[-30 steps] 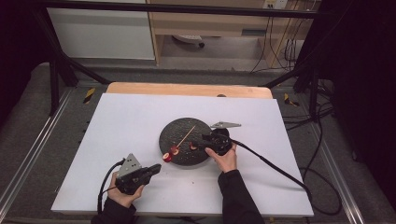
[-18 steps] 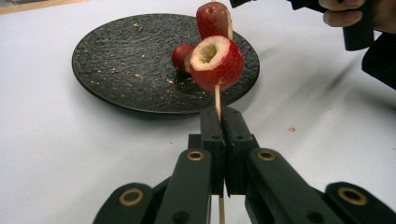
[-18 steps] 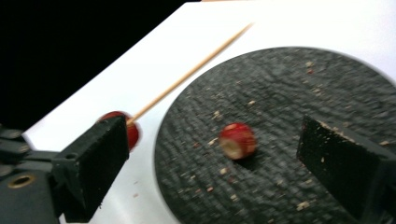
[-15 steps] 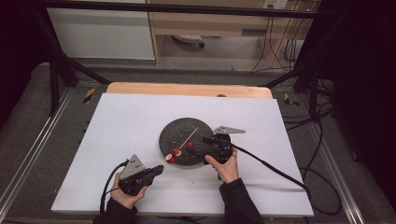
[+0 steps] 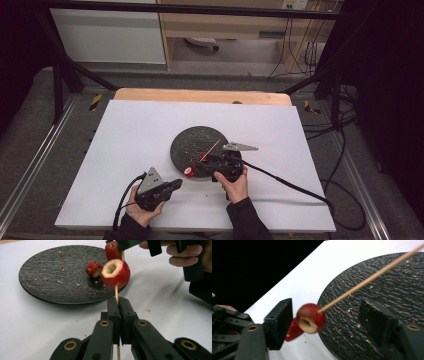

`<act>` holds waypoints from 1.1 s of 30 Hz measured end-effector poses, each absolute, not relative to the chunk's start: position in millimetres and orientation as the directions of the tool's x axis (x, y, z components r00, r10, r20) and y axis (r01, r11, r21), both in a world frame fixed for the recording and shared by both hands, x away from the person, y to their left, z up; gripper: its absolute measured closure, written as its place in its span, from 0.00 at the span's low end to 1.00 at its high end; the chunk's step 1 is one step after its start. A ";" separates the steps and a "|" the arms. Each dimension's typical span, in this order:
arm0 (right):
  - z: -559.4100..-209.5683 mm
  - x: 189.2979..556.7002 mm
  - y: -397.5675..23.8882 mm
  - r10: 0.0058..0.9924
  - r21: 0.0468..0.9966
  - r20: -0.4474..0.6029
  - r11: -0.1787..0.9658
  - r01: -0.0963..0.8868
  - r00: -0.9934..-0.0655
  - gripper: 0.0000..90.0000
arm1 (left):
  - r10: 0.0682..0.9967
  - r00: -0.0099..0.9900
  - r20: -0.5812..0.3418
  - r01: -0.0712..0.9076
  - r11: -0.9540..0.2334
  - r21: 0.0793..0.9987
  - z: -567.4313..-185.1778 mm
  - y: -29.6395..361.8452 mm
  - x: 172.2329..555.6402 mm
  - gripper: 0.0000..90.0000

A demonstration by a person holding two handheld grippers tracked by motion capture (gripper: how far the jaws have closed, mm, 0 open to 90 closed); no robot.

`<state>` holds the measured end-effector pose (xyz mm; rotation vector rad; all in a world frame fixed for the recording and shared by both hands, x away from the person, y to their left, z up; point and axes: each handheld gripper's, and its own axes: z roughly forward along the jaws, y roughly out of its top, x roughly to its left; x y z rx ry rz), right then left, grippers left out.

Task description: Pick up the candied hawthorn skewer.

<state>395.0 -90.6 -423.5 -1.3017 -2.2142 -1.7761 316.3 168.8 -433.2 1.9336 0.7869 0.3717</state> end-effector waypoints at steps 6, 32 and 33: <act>-425.2 394.0 -89.5 0.566 0.787 0.504 0.011 0.617 -0.652 0.47 | 0.659 0.748 -0.074 0.363 -0.314 0.877 -433.6 164.0 315.8 0.98; -414.1 397.5 -95.6 0.513 0.779 0.538 0.000 0.627 -0.669 0.69 | 0.651 0.757 -0.060 0.332 -0.304 0.893 -429.5 165.7 312.7 0.98; -411.8 398.5 -96.9 0.519 0.781 0.536 -0.007 0.624 -0.666 0.69 | 0.652 0.756 -0.060 0.332 -0.304 0.893 -429.3 166.1 312.5 0.98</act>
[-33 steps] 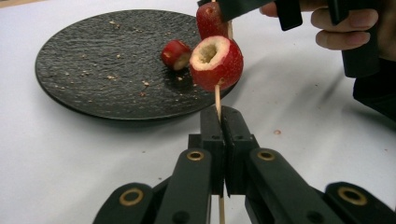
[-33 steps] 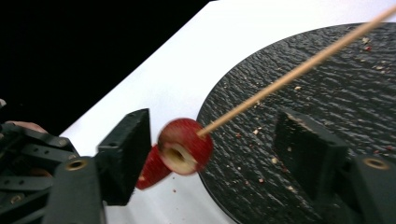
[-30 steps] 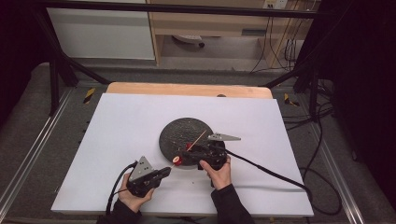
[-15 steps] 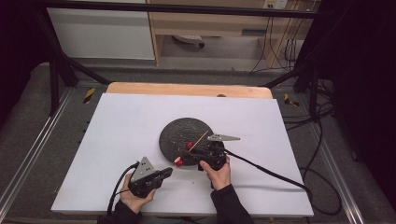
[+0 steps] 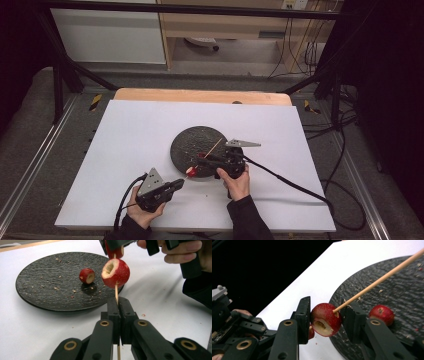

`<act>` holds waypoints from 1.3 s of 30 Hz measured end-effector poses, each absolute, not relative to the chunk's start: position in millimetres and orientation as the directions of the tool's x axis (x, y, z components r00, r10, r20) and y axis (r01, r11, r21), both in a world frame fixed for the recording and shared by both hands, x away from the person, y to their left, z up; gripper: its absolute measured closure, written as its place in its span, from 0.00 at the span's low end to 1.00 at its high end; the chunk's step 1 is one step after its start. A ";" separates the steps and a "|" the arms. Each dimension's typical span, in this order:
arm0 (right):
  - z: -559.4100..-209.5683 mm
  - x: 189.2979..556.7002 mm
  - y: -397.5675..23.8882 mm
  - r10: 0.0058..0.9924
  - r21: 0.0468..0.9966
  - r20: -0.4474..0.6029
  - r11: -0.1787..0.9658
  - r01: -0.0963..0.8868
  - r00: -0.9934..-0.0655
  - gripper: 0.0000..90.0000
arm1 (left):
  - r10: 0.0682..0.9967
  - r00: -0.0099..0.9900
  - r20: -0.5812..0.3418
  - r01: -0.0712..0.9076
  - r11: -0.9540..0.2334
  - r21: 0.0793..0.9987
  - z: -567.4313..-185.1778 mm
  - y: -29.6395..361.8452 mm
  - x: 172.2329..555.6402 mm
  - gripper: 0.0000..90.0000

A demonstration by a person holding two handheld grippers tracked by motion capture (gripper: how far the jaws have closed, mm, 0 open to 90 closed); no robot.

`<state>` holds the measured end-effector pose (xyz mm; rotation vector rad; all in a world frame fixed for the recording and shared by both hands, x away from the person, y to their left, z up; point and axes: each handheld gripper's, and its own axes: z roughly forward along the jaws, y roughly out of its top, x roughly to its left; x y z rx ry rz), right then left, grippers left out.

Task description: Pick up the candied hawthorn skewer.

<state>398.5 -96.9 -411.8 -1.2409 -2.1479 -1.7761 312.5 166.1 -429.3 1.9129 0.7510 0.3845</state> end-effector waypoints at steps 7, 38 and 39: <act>-402.8 403.7 -103.5 0.533 0.793 0.526 -0.026 0.608 -0.663 0.69 | 0.649 0.758 -0.062 0.329 -0.298 0.896 -427.6 169.5 311.8 0.98; -350.6 443.1 -145.5 0.643 0.837 0.453 -0.069 0.543 -0.617 0.69 | 0.653 0.755 -0.063 0.331 -0.297 0.896 -427.0 179.4 310.4 0.98; -350.3 445.9 -147.3 0.654 0.837 0.448 -0.068 0.543 -0.610 0.69 | 0.654 0.754 -0.066 0.332 -0.293 0.897 -427.0 179.7 310.3 0.98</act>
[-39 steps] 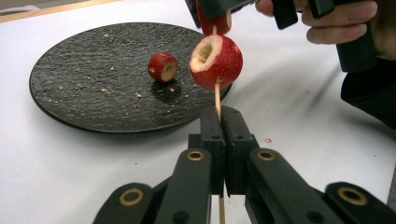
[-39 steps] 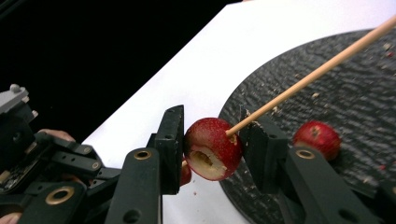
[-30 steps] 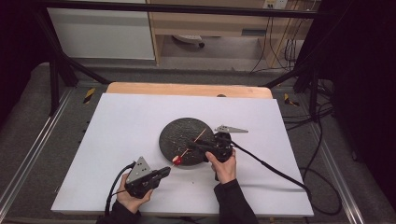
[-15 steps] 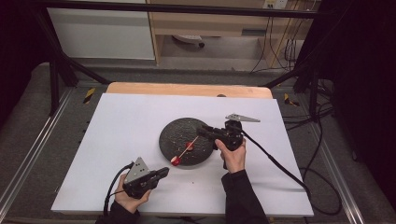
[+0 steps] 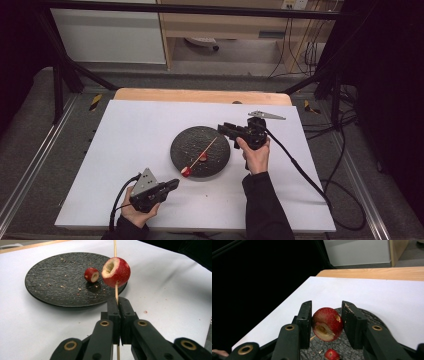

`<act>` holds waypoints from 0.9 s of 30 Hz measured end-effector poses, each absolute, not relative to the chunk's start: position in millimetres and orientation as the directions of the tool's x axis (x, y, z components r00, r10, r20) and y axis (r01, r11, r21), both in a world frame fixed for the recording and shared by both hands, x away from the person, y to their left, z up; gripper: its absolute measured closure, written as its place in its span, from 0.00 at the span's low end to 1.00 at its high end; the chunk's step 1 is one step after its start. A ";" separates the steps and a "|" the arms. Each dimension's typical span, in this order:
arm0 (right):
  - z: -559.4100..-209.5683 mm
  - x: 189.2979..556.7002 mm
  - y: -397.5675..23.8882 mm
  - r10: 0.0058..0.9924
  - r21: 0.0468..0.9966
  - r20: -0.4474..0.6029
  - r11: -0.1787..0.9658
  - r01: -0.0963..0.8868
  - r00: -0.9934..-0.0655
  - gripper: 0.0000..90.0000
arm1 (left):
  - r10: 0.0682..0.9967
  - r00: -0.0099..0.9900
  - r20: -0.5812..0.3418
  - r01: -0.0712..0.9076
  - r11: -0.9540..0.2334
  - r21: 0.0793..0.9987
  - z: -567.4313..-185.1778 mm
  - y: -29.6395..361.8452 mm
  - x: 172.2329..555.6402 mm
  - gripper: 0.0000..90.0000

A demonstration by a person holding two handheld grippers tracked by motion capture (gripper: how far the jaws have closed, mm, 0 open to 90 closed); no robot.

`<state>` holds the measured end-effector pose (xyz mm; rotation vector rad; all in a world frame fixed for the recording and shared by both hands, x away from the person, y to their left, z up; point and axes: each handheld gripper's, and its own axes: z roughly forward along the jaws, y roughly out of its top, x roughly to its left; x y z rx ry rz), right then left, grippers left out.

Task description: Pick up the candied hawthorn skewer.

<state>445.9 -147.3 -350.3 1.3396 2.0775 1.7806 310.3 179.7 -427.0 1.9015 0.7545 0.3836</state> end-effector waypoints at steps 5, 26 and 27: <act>-353.6 450.1 -147.7 0.682 0.839 0.420 -0.039 0.543 -0.599 0.69 | 0.661 0.748 -0.066 0.333 -0.287 0.898 -426.3 183.4 310.9 0.98; -429.2 453.8 -115.1 0.717 0.759 0.382 0.116 0.640 -0.583 0.69 | 0.673 0.735 -0.077 0.345 -0.275 0.897 -425.7 187.5 313.2 0.98; -432.0 453.6 -114.3 0.719 0.756 0.378 0.125 0.643 -0.584 0.69 | 0.673 0.735 -0.077 0.345 -0.274 0.898 -425.7 187.5 313.2 0.98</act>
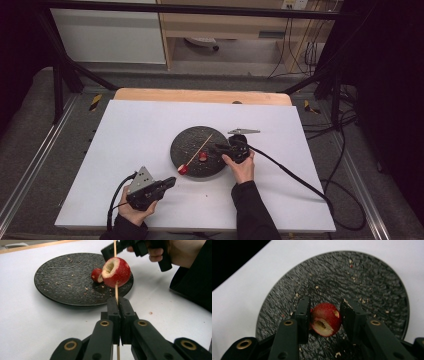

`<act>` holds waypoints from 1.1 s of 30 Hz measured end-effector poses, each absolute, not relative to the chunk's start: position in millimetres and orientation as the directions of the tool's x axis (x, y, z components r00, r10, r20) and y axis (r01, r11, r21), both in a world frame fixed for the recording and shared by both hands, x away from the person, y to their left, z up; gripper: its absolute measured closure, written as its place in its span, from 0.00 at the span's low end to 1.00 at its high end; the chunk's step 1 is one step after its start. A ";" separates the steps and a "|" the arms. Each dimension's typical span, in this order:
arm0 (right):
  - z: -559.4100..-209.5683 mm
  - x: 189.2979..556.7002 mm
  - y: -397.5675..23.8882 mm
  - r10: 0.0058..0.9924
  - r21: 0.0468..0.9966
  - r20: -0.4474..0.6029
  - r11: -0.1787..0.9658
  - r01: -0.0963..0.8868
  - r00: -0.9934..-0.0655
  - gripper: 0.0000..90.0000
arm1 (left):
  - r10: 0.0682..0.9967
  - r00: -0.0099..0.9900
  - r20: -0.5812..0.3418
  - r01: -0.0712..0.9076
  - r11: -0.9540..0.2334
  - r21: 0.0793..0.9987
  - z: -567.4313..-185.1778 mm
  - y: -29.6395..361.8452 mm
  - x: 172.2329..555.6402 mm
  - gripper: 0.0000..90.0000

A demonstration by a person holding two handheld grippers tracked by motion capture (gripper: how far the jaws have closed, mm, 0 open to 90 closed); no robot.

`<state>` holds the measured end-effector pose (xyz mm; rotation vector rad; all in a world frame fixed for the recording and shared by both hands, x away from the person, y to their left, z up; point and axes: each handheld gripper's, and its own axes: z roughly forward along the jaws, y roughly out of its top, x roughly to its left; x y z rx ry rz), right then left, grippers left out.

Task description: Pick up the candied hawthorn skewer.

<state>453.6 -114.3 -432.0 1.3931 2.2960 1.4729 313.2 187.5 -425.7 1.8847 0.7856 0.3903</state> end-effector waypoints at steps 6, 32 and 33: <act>-443.6 452.4 -111.8 0.729 0.740 0.367 0.147 0.656 -0.578 0.69 | 0.673 0.736 -0.075 0.344 -0.276 0.898 -425.9 187.1 313.1 0.98; -409.5 426.0 -128.5 0.696 0.802 0.339 0.138 0.581 -0.633 0.31 | 0.674 0.734 -0.082 0.351 -0.274 0.895 -426.6 186.9 314.1 0.98; -407.2 423.1 -129.3 0.693 0.806 0.336 0.139 0.575 -0.638 0.28 | 0.674 0.734 -0.083 0.352 -0.273 0.896 -426.9 186.8 314.2 0.98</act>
